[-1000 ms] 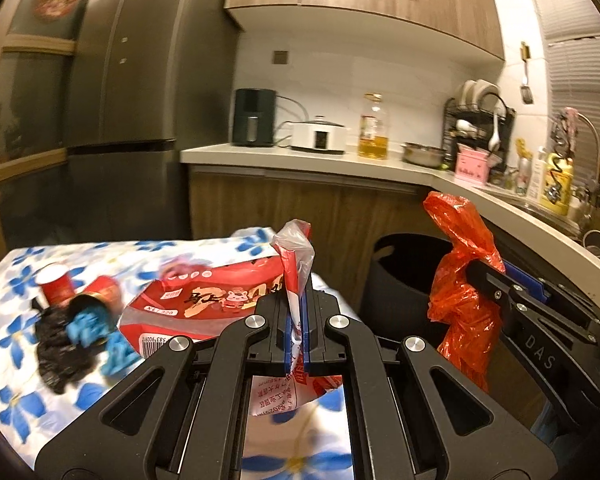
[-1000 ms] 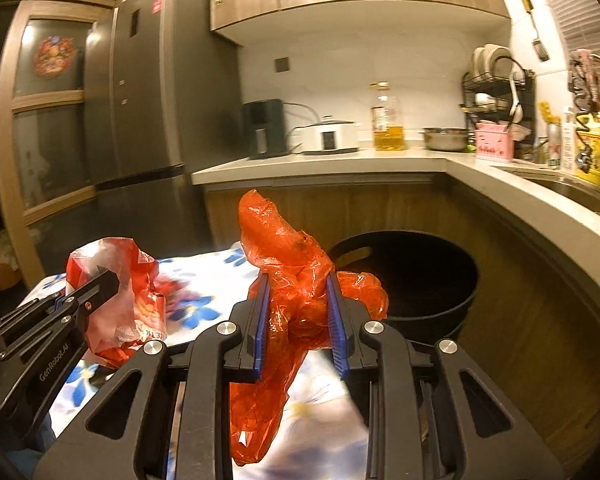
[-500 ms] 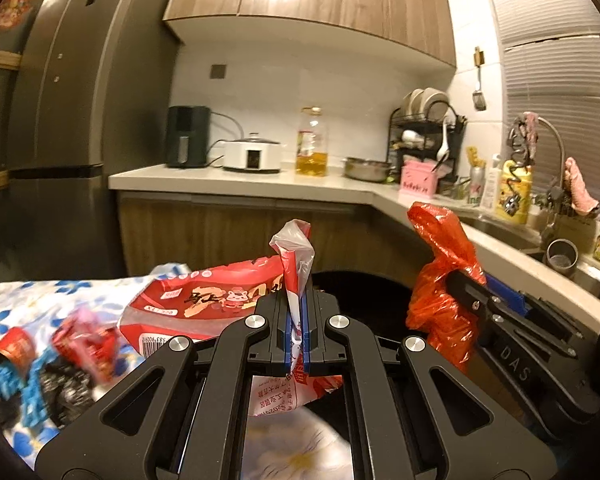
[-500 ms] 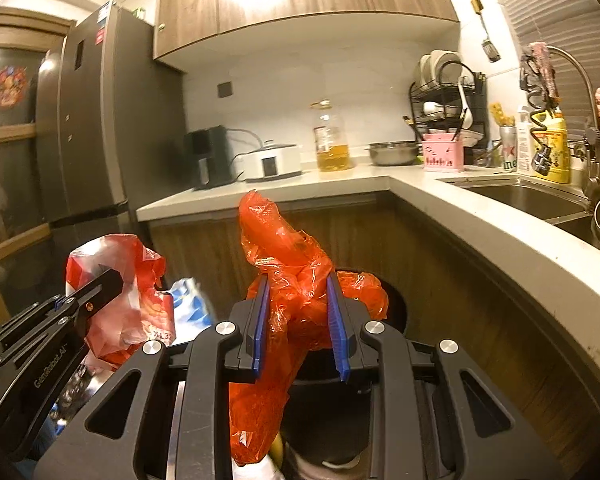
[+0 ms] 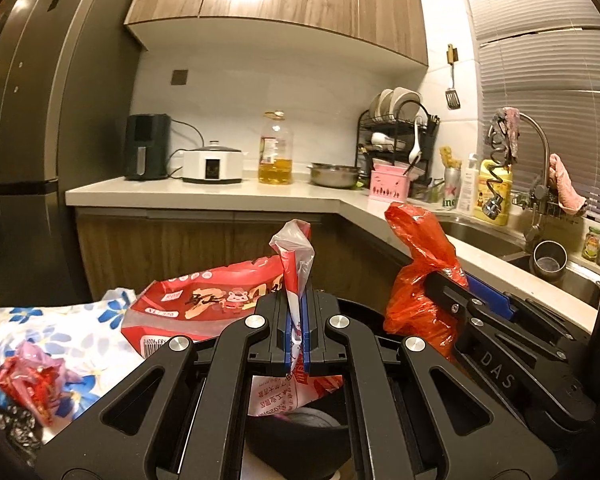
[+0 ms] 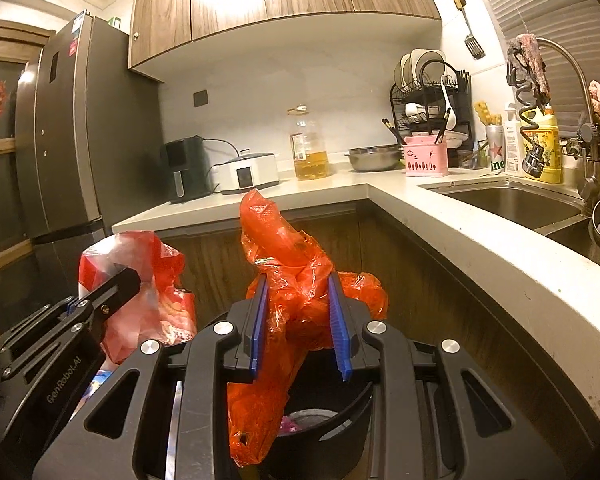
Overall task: Collect trash
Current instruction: 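Carry the wrapper and orange bag over the black bin and release both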
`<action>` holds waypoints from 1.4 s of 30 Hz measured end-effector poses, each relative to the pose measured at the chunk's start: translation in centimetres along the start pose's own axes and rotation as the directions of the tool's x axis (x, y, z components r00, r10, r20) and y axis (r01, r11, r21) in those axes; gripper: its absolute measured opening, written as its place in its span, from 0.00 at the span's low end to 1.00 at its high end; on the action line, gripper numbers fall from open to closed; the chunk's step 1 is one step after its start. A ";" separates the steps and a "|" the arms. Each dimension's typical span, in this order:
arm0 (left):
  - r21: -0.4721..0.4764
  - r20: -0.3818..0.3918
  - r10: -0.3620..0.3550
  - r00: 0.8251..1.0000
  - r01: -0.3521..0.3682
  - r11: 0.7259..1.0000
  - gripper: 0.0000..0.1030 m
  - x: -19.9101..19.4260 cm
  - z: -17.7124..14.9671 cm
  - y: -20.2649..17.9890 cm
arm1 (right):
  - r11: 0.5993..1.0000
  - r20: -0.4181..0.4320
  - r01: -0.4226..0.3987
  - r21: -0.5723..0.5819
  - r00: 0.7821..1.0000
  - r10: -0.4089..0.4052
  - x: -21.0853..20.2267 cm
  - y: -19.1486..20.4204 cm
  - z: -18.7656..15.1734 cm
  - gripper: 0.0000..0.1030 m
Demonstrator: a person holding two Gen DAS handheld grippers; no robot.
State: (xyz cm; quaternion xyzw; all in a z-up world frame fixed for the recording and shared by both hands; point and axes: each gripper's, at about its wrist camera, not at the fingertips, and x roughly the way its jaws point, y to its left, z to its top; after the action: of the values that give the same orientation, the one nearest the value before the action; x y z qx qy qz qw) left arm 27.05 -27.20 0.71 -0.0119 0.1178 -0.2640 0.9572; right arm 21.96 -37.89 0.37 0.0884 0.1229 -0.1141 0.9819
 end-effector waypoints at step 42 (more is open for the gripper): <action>-0.066 -0.044 0.010 0.999 -0.013 0.998 0.69 3.2 -3.1 3.1 | 0.999 -0.028 0.034 0.015 0.999 -0.034 3.3 -1.5 -1.0 0.58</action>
State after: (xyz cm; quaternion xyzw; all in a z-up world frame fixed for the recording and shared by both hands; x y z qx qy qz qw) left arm 30.57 -26.04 -3.25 -0.0374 0.1474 -0.2546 0.9550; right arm 24.50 -39.75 -1.63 0.0957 0.1372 -0.1306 0.9772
